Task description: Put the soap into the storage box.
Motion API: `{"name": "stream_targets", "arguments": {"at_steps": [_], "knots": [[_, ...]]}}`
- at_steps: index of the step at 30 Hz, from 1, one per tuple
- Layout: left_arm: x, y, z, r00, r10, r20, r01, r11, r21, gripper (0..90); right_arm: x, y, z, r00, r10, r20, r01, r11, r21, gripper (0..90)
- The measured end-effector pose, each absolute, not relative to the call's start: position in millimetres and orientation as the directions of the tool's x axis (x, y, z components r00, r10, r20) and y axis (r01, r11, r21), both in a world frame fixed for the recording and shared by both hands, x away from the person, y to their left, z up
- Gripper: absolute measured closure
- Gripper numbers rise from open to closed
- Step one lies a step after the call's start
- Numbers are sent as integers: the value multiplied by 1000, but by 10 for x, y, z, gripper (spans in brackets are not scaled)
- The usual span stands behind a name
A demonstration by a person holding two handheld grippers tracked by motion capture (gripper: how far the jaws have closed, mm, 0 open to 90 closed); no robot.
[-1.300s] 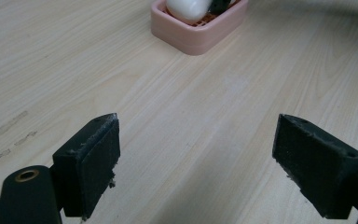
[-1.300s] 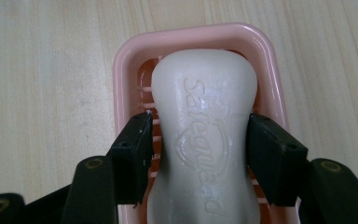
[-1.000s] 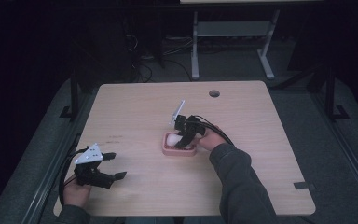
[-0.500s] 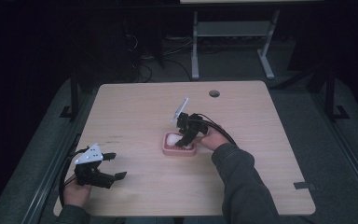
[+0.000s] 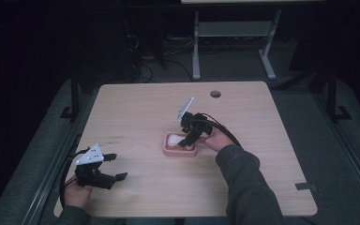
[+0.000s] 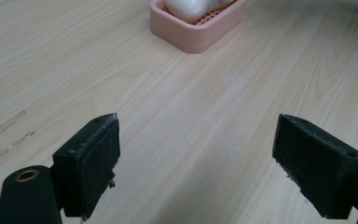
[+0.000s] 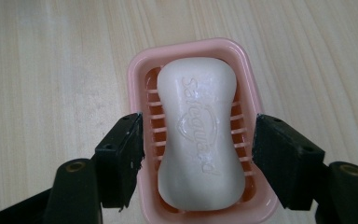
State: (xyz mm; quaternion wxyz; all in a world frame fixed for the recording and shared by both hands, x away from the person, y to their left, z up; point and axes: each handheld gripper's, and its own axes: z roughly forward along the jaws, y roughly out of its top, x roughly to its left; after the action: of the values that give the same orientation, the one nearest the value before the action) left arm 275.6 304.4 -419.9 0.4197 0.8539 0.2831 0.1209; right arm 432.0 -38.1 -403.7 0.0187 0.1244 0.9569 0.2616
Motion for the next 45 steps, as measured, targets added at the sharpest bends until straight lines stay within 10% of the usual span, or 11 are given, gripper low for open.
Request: {"name": "stream_targets", "arguments": {"at_steps": [45], "knots": [[2752,3018,-4208,811,585,-33,385,-489,783,148,4172,-786,-3935,-952,304,41,278,799,533,297]]}}
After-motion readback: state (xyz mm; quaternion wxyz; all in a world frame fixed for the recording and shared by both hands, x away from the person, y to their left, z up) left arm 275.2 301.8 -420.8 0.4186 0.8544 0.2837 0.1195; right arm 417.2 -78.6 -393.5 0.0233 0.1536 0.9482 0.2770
